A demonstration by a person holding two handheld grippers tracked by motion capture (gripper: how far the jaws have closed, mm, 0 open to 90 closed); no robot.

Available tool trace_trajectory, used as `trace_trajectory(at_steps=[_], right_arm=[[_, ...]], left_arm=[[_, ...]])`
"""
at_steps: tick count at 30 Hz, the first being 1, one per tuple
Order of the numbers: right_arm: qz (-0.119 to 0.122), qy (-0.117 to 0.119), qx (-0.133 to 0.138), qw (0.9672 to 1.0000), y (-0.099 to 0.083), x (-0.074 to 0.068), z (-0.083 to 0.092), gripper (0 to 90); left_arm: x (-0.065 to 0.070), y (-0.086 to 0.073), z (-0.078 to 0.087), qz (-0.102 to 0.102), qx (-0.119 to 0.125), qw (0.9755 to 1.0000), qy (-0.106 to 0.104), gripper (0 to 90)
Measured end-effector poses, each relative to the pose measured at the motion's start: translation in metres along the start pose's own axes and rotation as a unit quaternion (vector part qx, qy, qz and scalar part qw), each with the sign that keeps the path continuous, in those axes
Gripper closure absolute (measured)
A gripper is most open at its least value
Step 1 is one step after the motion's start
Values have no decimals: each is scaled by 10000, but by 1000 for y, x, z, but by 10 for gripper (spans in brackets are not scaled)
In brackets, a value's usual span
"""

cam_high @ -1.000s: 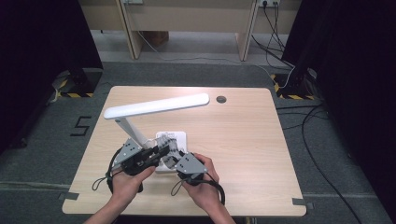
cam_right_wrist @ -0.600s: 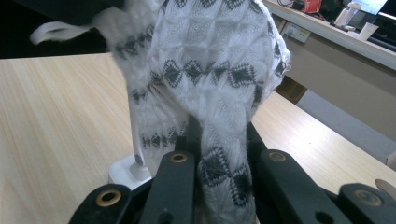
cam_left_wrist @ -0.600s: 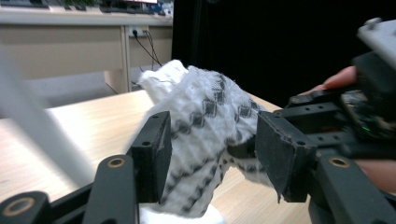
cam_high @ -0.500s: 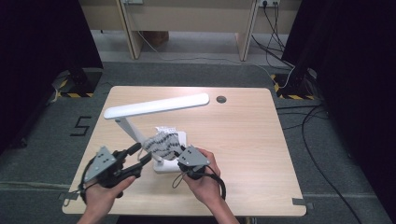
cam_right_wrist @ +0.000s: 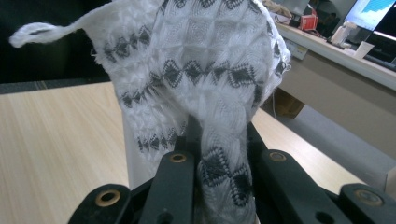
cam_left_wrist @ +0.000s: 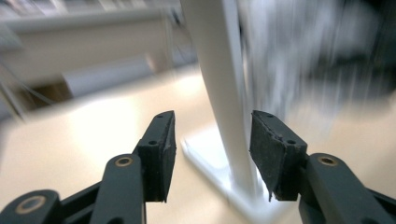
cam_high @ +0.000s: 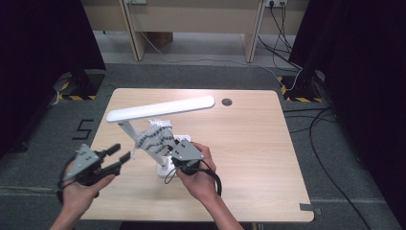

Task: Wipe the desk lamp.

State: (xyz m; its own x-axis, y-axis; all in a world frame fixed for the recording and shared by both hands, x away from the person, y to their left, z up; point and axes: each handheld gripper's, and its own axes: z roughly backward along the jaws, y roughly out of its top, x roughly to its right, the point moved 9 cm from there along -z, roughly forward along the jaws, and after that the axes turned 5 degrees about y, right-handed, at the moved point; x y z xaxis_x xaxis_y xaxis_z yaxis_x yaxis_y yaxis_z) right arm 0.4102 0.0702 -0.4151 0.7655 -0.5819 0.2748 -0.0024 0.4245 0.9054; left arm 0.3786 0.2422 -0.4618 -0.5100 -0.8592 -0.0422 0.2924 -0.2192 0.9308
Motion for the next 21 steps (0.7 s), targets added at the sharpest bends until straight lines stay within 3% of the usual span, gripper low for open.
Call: trace_trajectory(at_steps=[2, 5, 11, 17, 21], right_arm=[[-22, 1, 21, 10000, 7, 1, -1, 809], [-51, 22, 76, 10000, 16, 1, -3, 809], [-61, 129, 139, 9998, 32, -2, -7, 807], [-54, 210, 158, 9996, 39, -5, -11, 804], [-14, 227, 163, 9996, 41, -5, -12, 802]], left_arm=[[6, -25, -20, -140, -361, 9991, -193, 462], [17, -43, -43, -255, -595, 9966, -511, 441], [36, -53, -61, -379, -704, 9932, -845, 455], [44, -62, -67, -385, -751, 9921, -932, 463], [47, -64, -72, -519, -804, 9908, -958, 466]])
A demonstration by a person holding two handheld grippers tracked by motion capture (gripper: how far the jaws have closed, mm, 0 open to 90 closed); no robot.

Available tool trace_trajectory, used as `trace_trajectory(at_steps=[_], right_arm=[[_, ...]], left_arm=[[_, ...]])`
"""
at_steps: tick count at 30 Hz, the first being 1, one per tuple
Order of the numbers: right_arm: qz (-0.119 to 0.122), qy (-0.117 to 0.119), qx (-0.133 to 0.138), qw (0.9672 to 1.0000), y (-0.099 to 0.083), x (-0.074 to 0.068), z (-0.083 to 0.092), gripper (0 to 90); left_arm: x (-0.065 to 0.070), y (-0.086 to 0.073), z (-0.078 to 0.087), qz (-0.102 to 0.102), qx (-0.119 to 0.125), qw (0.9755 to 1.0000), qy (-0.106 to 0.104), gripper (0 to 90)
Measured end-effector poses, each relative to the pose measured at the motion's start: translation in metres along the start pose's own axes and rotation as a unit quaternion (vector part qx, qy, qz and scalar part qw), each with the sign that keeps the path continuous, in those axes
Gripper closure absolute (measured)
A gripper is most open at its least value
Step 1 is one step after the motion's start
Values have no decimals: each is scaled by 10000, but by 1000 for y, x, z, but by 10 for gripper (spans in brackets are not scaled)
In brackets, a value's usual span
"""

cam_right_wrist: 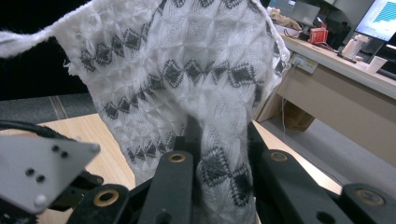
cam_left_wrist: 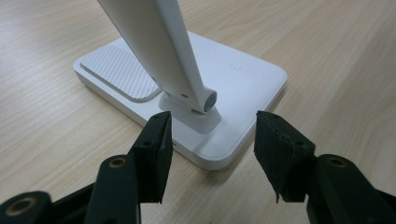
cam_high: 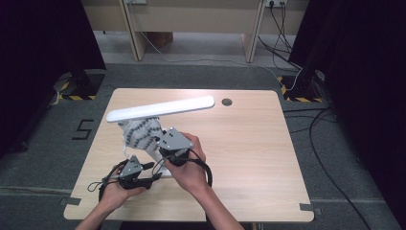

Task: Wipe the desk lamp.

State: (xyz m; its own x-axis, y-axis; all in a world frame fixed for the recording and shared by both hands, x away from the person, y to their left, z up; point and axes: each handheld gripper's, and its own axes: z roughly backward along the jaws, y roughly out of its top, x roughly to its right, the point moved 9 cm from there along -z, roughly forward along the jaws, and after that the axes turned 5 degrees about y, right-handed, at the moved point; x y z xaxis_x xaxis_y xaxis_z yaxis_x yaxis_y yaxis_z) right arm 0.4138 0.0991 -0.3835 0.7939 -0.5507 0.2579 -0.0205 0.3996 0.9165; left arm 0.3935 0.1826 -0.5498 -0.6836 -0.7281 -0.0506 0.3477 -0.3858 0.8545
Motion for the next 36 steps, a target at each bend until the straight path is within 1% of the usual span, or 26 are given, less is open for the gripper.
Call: trace_trajectory(at_steps=[2, 3, 8, 10, 13, 14, 16, 17, 19, 22, 23, 25, 26, 30, 36], right_arm=[[-34, -22, -9, 10000, 1, 0, 1, 802], [-26, -24, 13, 10000, 2, 1, 0, 801], [1, -8, 1, 10000, 6, 2, 0, 799], [3, -7, 12, 10000, 7, 2, 0, 798], [0, -1, 8, 10000, 6, 1, 0, 797], [-4, -6, 13, 10000, 6, 1, -1, 797], [1, -13, 22, 10000, 6, 1, -1, 797], [3, -3, 26, 10000, 6, 0, -2, 797], [-33, -12, 26, 10000, 7, 0, -2, 796], [-25, -3, 47, 10000, 9, 1, -2, 795], [0, 2, 58, 10000, 10, 2, -2, 795], [-61, -11, 54, 10000, 11, 2, -3, 794], [-30, 4, 53, 10000, 11, 3, -4, 794], [-89, 38, -24, 9999, 8, 3, -11, 792], [-213, 97, -176, 9996, -2, 2, -21, 792]], left_arm=[[2, 0, -3, -33, -29, 10000, -30, 472], [2, -1, -4, -81, -67, 9999, -31, 475], [5, -3, -10, -54, -117, 9999, -88, 488], [4, -5, -12, -35, -137, 9999, -70, 490], [2, -6, -13, 11, -142, 9999, -50, 495], [2, -7, -13, -11, -166, 9998, -58, 496], [2, -9, -14, 18, -171, 9998, -68, 497], [2, -10, -15, -8, -204, 9998, -75, 497], [2, -12, -15, 21, -220, 9997, -62, 496], [1, -14, -16, 11, -262, 9996, -69, 497], [1, -16, -16, -28, -315, 9995, -63, 499], [1, -16, -16, -49, -332, 9994, -34, 504], [1, -16, -16, -71, -361, 9993, -46, 504], [1, -16, -16, -62, -329, 9994, -22, 503], [1, -16, -16, -95, -338, 9994, -4, 500]])
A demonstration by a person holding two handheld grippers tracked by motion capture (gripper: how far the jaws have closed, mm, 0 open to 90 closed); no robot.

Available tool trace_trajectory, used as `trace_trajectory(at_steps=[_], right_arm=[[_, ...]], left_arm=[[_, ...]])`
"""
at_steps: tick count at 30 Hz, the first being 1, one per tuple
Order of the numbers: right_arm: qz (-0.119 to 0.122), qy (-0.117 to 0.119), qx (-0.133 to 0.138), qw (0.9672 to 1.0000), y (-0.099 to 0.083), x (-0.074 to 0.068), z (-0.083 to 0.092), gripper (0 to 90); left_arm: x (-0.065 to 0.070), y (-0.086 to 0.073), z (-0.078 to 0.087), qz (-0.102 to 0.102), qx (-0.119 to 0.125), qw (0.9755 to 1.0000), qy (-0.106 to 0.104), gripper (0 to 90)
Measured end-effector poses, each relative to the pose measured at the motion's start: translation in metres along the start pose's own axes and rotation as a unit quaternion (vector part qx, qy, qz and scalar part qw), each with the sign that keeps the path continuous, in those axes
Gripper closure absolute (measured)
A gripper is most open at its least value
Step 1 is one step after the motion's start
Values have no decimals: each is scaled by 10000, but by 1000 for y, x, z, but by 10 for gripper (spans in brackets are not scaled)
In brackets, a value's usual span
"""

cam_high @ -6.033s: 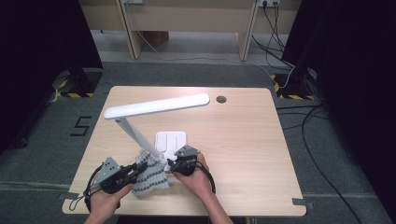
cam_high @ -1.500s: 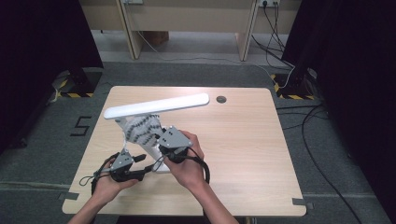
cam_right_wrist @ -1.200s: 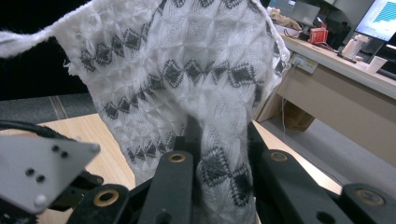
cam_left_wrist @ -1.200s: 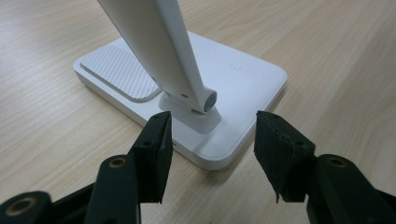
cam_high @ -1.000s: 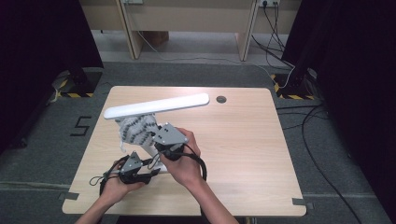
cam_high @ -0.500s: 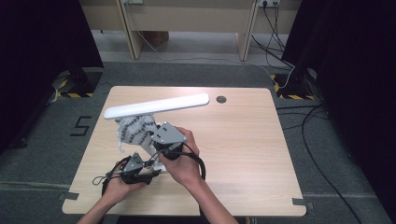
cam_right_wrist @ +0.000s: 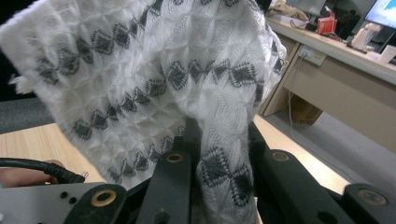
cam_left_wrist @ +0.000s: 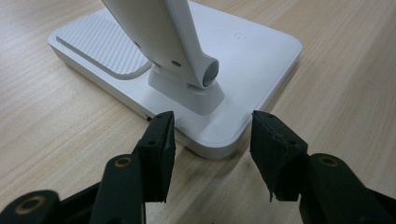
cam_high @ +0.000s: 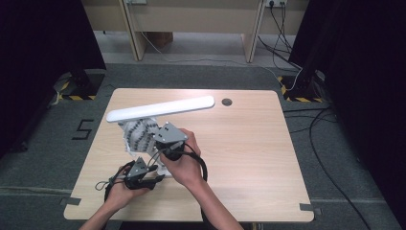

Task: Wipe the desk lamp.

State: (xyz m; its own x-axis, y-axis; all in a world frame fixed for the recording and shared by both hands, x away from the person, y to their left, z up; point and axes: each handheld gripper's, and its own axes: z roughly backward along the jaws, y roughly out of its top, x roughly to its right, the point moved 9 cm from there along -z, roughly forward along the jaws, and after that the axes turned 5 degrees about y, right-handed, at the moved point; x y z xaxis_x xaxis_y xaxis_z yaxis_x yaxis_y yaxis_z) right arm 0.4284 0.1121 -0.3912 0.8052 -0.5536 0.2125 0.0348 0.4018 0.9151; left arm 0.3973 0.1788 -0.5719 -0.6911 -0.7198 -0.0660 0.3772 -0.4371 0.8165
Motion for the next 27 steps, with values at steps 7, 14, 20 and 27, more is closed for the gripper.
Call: trace_trajectory(at_steps=[7, 14, 20, 27], right_arm=[[-51, 48, -30, 10000, -1, -1, -6, 792], [-79, 57, -128, 9999, -6, 1, -14, 792], [-96, 114, -274, 9995, -20, -1, -26, 792], [-132, 139, -402, 9990, -29, -2, -31, 792]], left_arm=[[1, 0, 0, -26, 18, 10000, 1, 497], [2, 0, 1, -70, 18, 10000, -4, 491], [2, 0, 1, -87, 10, 10000, -3, 488], [3, 0, 0, -102, 11, 9999, -14, 486]])
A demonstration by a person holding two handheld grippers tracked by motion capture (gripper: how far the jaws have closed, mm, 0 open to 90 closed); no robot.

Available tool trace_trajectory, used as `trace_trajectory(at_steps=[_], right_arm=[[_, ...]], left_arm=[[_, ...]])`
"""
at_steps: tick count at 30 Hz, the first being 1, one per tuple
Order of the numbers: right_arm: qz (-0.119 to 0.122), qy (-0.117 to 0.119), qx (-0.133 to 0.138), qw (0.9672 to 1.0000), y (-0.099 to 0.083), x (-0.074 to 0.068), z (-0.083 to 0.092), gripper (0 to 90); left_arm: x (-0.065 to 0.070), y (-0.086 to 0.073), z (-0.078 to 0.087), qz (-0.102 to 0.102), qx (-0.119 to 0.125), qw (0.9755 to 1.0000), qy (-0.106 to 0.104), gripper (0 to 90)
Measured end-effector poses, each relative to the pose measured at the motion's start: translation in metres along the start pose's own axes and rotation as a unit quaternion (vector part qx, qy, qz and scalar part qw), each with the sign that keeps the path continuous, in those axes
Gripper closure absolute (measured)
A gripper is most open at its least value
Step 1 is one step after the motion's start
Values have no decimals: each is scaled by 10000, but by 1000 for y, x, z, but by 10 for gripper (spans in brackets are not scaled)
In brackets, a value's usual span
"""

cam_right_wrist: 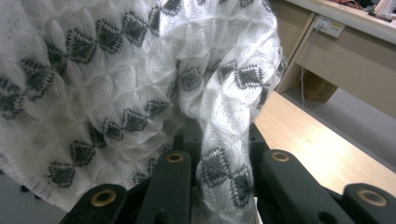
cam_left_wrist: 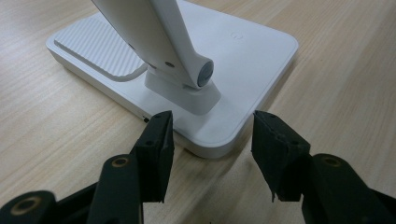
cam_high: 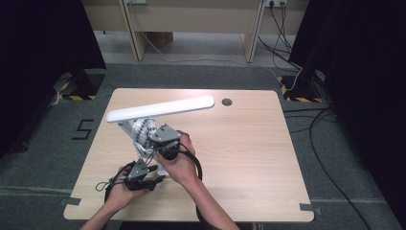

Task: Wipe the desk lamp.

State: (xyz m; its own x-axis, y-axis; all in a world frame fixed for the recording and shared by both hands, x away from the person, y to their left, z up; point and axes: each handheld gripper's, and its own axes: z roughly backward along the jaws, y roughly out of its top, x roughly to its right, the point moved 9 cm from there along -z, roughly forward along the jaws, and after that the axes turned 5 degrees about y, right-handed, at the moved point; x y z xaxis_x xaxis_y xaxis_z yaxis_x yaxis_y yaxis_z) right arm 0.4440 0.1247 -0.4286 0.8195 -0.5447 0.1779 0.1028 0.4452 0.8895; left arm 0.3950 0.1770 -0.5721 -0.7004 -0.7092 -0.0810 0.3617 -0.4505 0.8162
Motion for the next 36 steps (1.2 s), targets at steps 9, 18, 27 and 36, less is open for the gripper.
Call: trace_trajectory(at_steps=[9, 18, 27, 36], right_arm=[[-157, 38, -169, 9997, -13, -3, -7, 792], [-239, 44, -343, 9991, -28, -4, -13, 792], [-286, 47, -454, 9985, -41, -5, -17, 792], [-311, 20, -568, 9979, -50, -5, -19, 792]], left_arm=[[1, 0, 0, -30, -6, 10000, -14, 487], [1, 0, -1, -53, -11, 10000, 7, 488], [1, 1, -2, -64, 9, 10000, 38, 490], [1, 0, -2, -42, -61, 10000, 62, 490]])
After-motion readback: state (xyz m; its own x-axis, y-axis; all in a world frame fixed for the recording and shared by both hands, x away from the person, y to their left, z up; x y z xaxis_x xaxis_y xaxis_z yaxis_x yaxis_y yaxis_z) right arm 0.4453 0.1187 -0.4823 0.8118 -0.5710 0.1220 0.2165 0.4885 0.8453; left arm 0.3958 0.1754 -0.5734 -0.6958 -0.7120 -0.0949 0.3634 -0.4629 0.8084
